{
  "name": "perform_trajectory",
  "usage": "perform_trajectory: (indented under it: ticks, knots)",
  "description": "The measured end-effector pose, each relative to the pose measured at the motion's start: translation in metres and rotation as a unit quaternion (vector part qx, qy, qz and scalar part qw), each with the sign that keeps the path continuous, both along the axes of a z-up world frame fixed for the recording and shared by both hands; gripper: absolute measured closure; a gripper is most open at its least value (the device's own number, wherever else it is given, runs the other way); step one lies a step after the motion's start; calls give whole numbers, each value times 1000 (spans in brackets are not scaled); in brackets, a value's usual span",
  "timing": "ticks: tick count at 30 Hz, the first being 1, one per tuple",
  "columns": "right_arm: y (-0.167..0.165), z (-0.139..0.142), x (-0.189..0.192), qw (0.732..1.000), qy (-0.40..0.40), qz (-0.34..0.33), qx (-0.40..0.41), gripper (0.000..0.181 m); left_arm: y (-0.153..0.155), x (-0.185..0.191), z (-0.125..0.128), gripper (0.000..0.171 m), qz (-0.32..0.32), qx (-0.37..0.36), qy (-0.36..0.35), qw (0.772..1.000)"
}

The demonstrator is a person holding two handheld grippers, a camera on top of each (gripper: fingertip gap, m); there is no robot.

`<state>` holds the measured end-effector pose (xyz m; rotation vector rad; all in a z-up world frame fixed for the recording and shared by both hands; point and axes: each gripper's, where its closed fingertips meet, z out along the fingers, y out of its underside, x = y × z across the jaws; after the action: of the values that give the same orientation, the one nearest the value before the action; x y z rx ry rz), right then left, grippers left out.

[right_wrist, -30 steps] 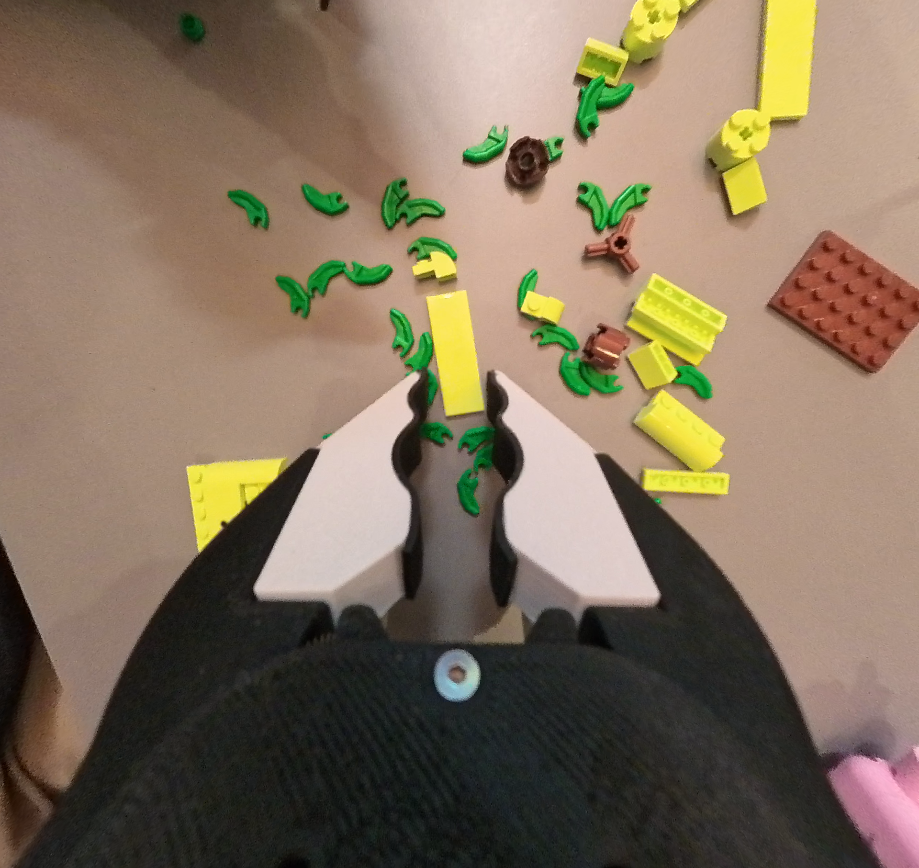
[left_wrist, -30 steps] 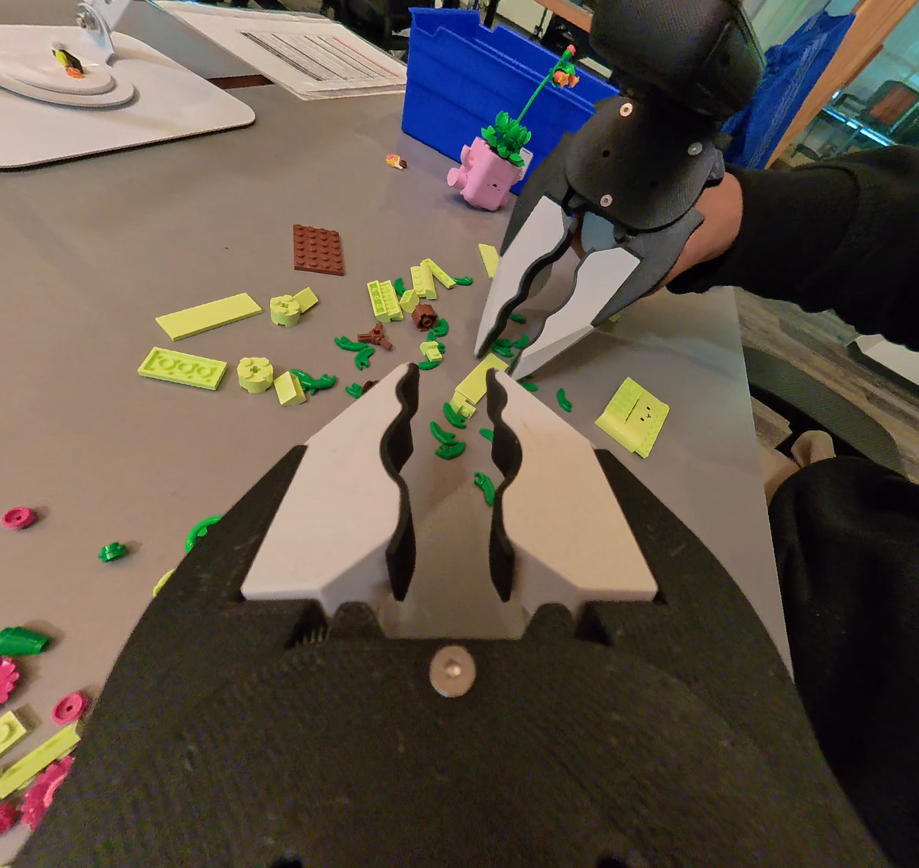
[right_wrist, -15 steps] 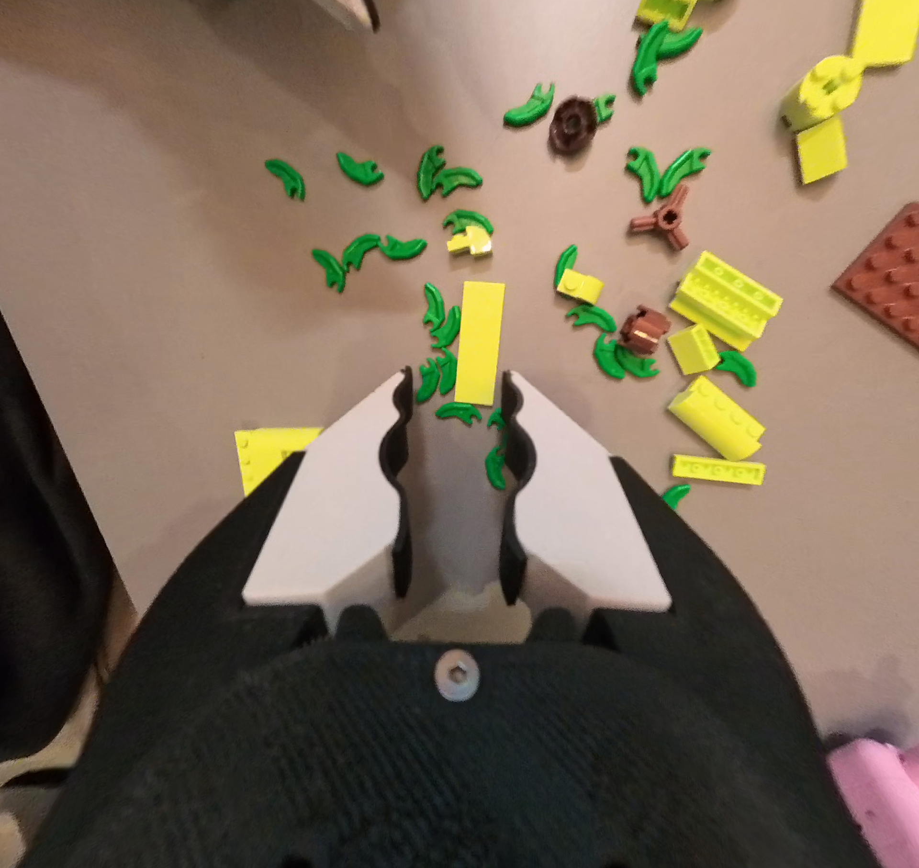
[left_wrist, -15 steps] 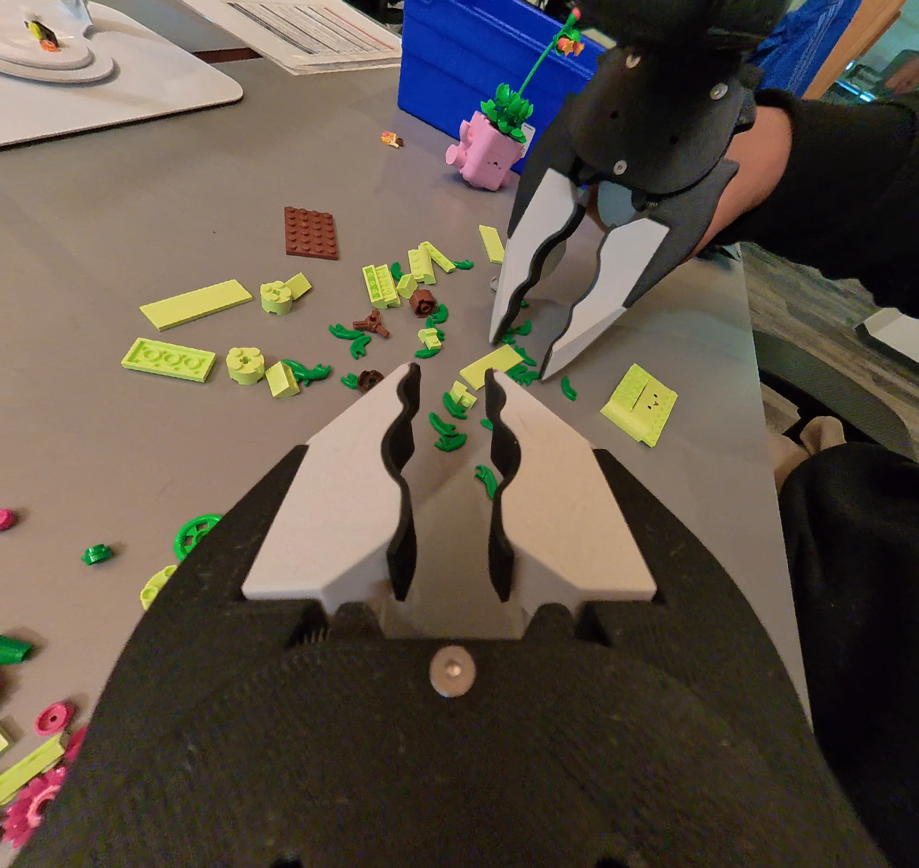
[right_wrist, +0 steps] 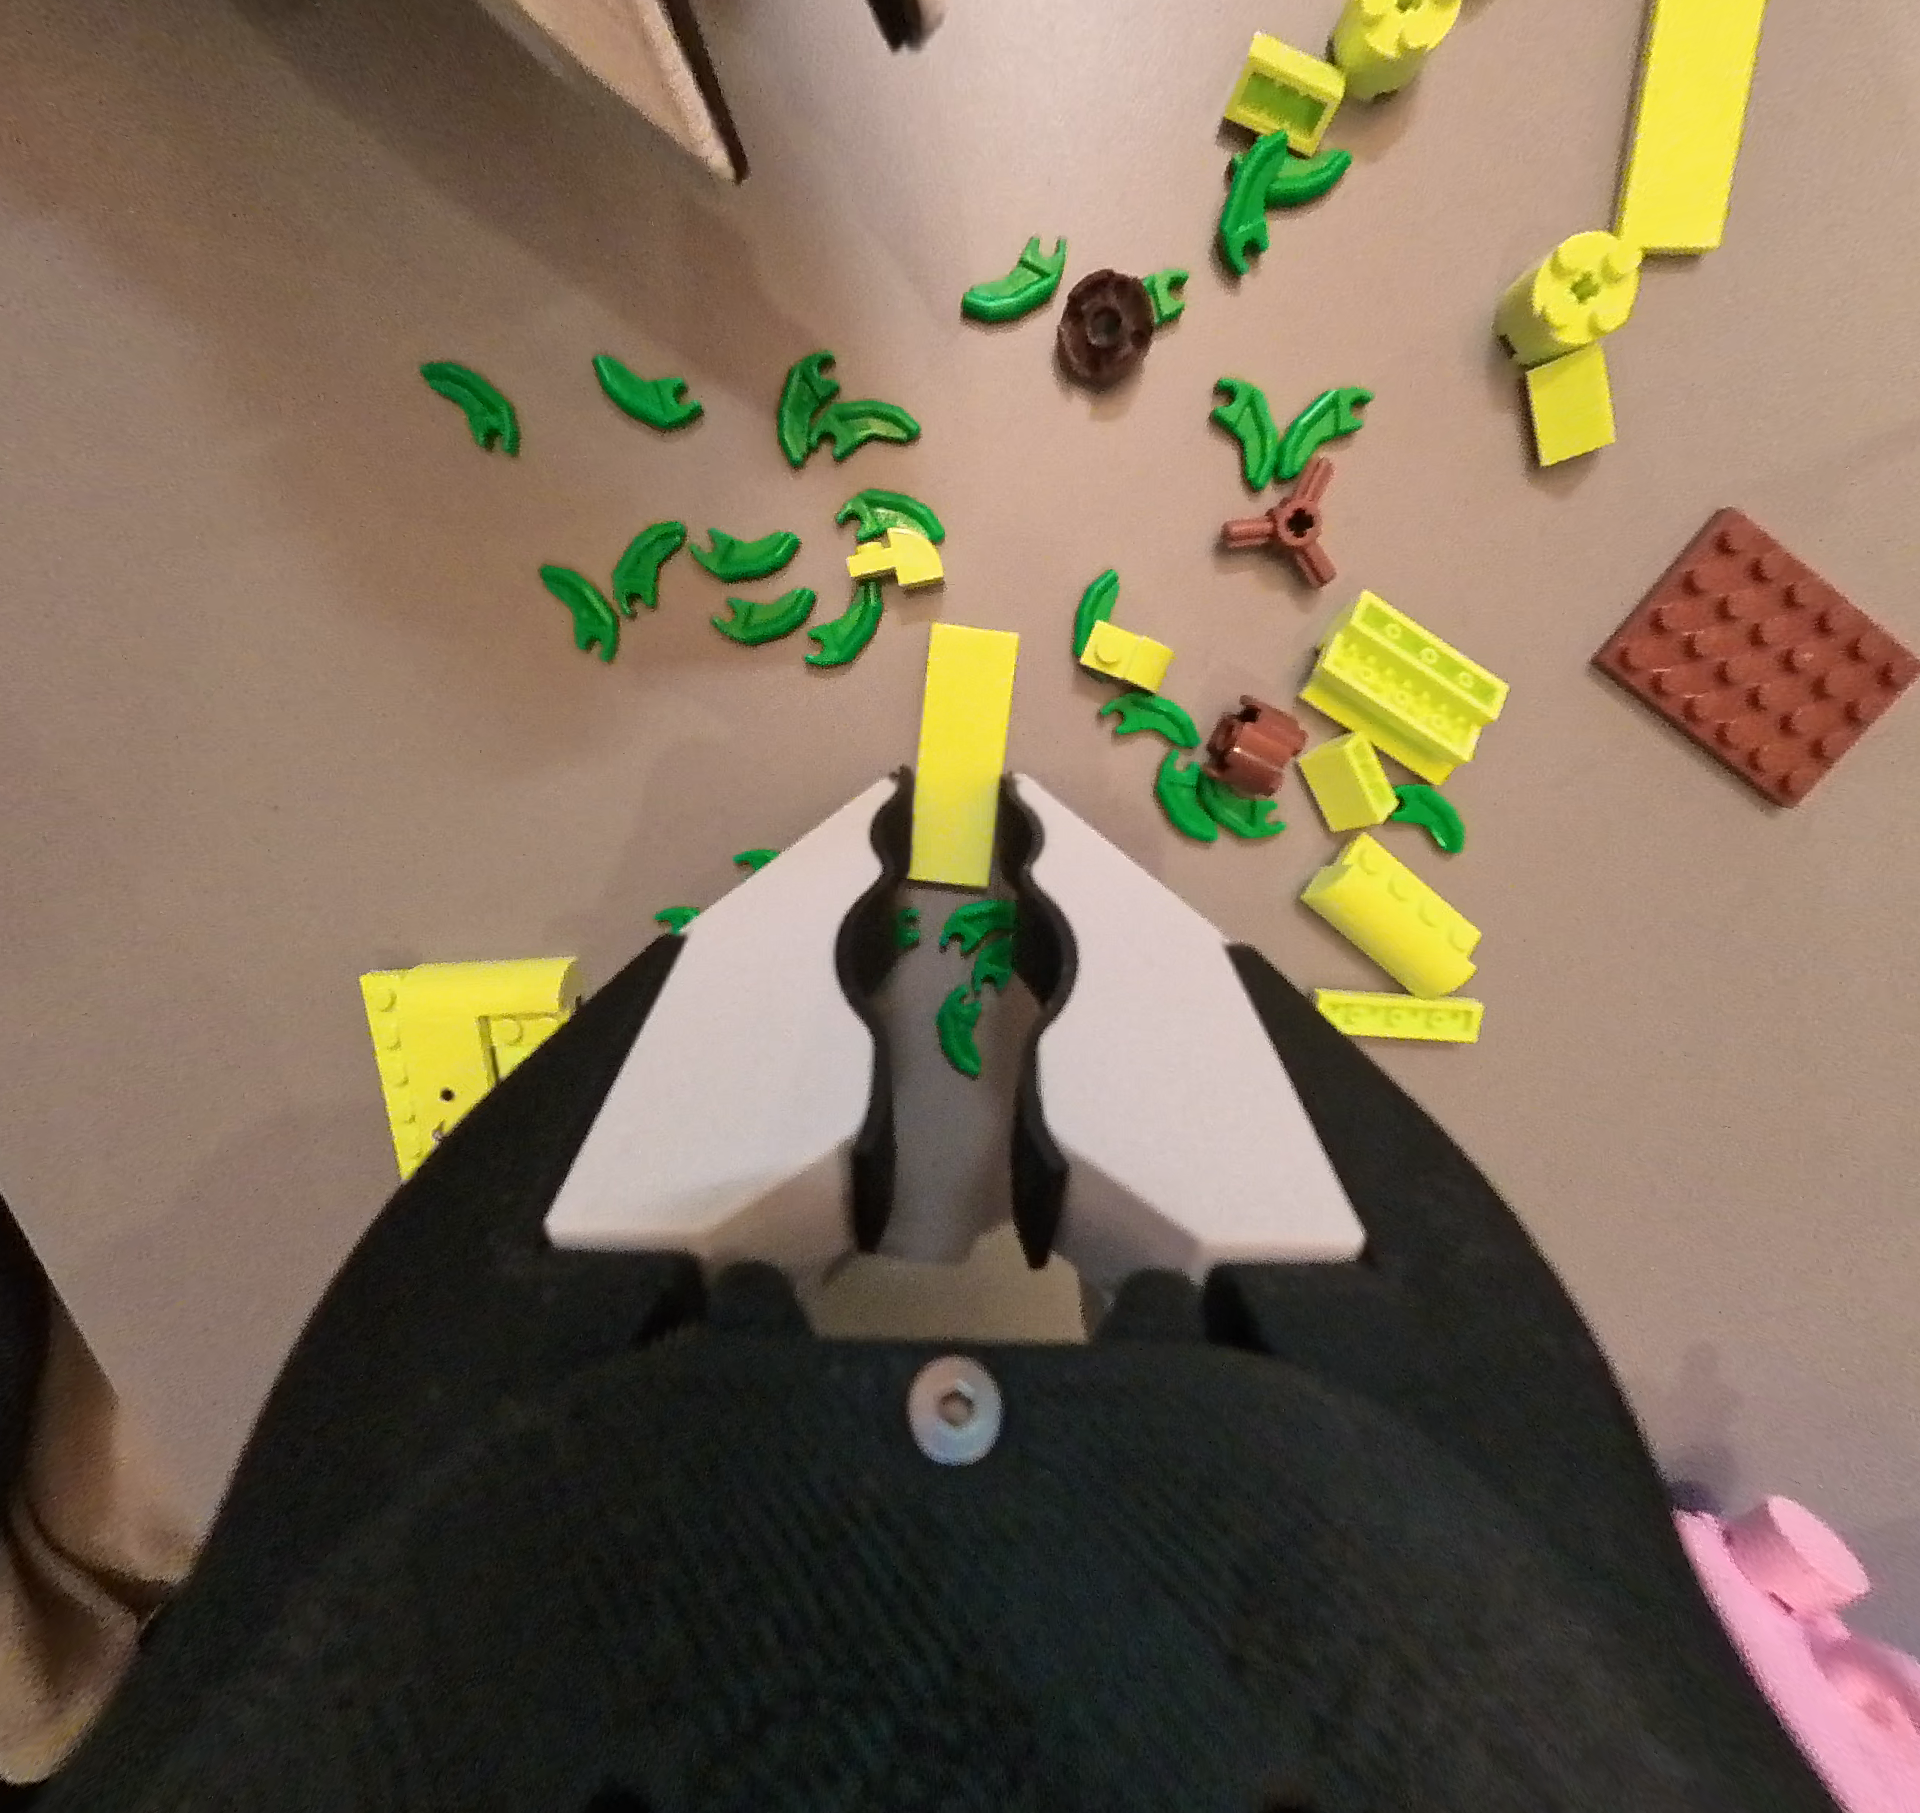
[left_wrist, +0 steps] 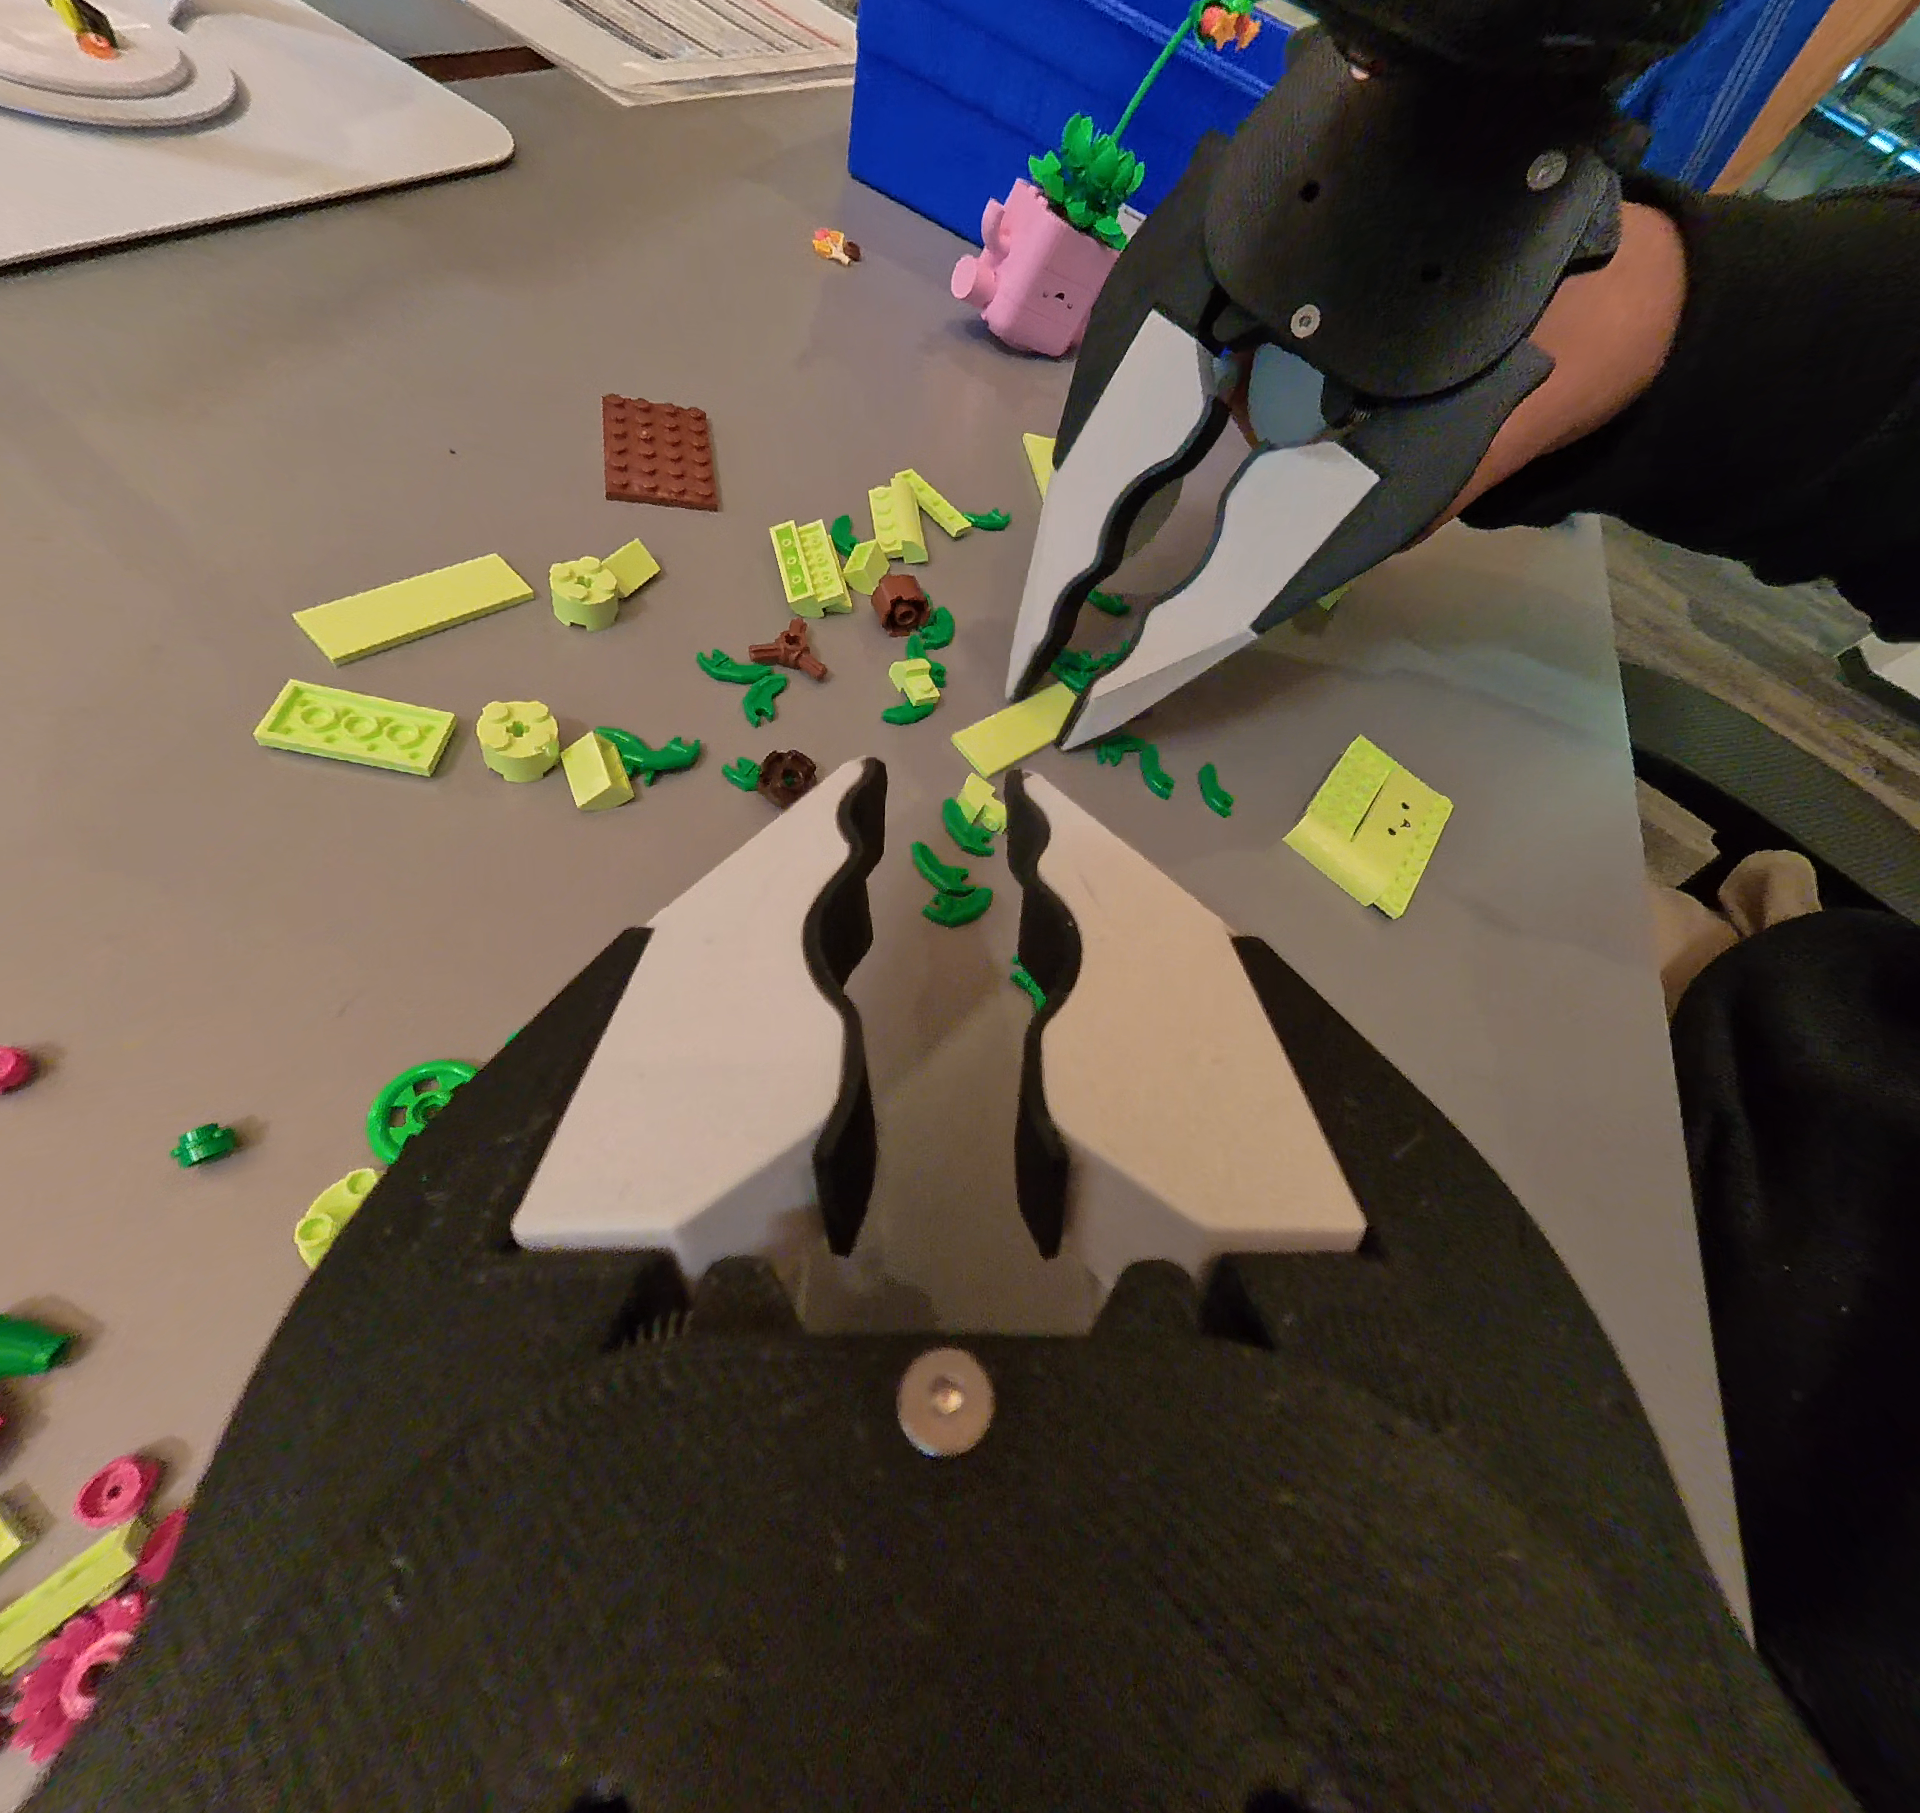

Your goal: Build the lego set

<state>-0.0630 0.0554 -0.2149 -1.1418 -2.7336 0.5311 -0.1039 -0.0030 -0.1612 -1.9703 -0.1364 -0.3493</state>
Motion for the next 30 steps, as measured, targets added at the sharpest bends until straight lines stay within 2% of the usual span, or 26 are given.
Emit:
perform_trajectory:
  ticks: [5,8,11,14,17,20,22,25,28,30]
  knots:
    - [1,3,-2,1000,19,-3,-5,168,1,2,-3,152,-2,-7,9,1000]
    - [6,21,3,999,48,-12,-12,168,1,2,-3,152,-2,-7,9,1000]
    - [4,37,32,999,44,-5,-25,168,1,2,-2,152,-3,-4,5,1000]
    - [2,31,73,1000,13,9,-17,168,5,12,2,151,-23,6,-7,1000]
    - [2,19,101,1000,-6,11,-7,168,10,38,7,146,-75,14,-12,997]
    - [-2,11,112,1000,-13,12,-16,168,6,97,15,133,-210,22,-39,977]
    - [-8,11,111,999,-10,16,-39,168,10,123,6,120,-245,-14,-32,969]
    - [-8,10,111,999,-8,31,-39,168,15,154,-17,110,-279,-83,8,957]
    - [-9,10,111,998,-9,46,-36,168,21,160,-39,103,-270,-132,69,951]
    - [-9,10,111,998,-6,61,-31,168,25,159,-42,103,-262,-132,84,952]
